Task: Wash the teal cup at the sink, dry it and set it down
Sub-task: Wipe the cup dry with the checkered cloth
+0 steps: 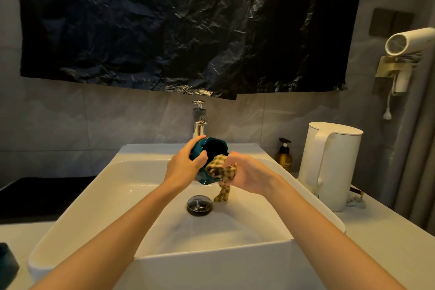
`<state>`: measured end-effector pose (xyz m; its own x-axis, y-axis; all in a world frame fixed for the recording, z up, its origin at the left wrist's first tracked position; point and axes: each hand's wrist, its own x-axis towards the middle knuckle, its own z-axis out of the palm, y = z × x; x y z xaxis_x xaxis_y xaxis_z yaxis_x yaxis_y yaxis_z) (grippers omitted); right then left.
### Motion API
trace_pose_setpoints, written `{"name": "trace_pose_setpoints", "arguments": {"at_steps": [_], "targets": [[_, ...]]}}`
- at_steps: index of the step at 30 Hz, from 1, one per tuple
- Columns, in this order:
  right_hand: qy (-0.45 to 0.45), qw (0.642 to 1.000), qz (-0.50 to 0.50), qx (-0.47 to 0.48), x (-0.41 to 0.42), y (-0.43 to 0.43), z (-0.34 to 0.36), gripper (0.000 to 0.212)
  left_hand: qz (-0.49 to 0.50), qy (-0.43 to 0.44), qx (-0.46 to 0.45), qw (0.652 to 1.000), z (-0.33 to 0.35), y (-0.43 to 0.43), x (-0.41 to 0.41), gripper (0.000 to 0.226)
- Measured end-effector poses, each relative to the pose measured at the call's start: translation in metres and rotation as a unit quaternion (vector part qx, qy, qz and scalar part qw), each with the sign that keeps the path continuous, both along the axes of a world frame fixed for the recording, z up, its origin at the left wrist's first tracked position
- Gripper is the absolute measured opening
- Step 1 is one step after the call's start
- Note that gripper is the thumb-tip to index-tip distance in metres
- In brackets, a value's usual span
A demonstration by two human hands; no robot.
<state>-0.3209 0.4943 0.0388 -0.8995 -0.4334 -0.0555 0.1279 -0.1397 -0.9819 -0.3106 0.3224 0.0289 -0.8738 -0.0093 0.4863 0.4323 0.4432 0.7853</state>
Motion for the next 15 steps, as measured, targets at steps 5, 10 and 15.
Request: {"name": "trace_pose_setpoints", "arguments": {"at_steps": [5, 10, 15], "targets": [[0.061, 0.983, -0.117, 0.128, -0.005, -0.012, -0.014, 0.063, -0.021, 0.006, -0.023, 0.999, -0.001, 0.001, 0.003, 0.042], [0.187, 0.872, -0.318, 0.321, -0.008, -0.006, -0.021, 0.039, -0.069, 0.010, -0.040, 0.997, -0.003, 0.008, 0.006, 0.044], [0.251, 0.851, -0.326, 0.326, -0.002, -0.009, -0.014, 0.037, -0.064, 0.016, -0.026, 0.998, 0.000, 0.007, 0.005, 0.043]]}}
